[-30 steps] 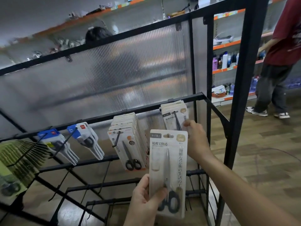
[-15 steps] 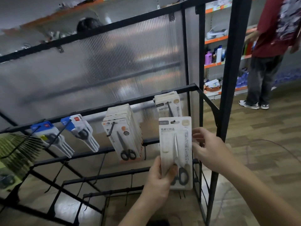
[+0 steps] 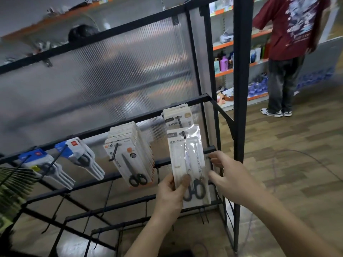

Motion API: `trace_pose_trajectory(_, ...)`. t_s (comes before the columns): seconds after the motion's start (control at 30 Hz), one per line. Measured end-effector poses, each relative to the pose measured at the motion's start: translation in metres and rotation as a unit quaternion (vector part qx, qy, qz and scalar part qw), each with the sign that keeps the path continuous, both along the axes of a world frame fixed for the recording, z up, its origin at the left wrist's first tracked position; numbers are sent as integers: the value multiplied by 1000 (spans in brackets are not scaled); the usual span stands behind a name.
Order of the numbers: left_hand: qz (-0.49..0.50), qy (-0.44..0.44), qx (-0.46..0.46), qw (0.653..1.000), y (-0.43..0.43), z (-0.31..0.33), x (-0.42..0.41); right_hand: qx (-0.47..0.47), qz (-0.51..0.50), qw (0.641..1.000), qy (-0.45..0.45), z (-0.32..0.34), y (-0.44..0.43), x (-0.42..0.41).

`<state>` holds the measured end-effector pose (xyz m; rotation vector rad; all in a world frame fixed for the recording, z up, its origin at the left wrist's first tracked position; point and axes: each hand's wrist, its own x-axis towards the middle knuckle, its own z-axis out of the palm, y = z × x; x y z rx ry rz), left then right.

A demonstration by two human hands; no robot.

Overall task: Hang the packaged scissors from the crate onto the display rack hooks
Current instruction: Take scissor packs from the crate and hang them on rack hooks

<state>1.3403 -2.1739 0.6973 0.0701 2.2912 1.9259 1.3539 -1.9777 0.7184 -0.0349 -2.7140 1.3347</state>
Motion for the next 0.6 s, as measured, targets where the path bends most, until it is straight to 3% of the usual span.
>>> trace_pose_trajectory(0.23,42,-17,-118,992,7,9,-51,28,24,999,-5,-1,-11,2)
trace_pose_trajectory(0.37,67,-61,-130,987,18,14,-90,54,28,998,-6,5,-12,2)
trace_pose_trajectory(0.6,62,-38,-218,973,18,14,-125,71,25,997,-12,5,-9,6)
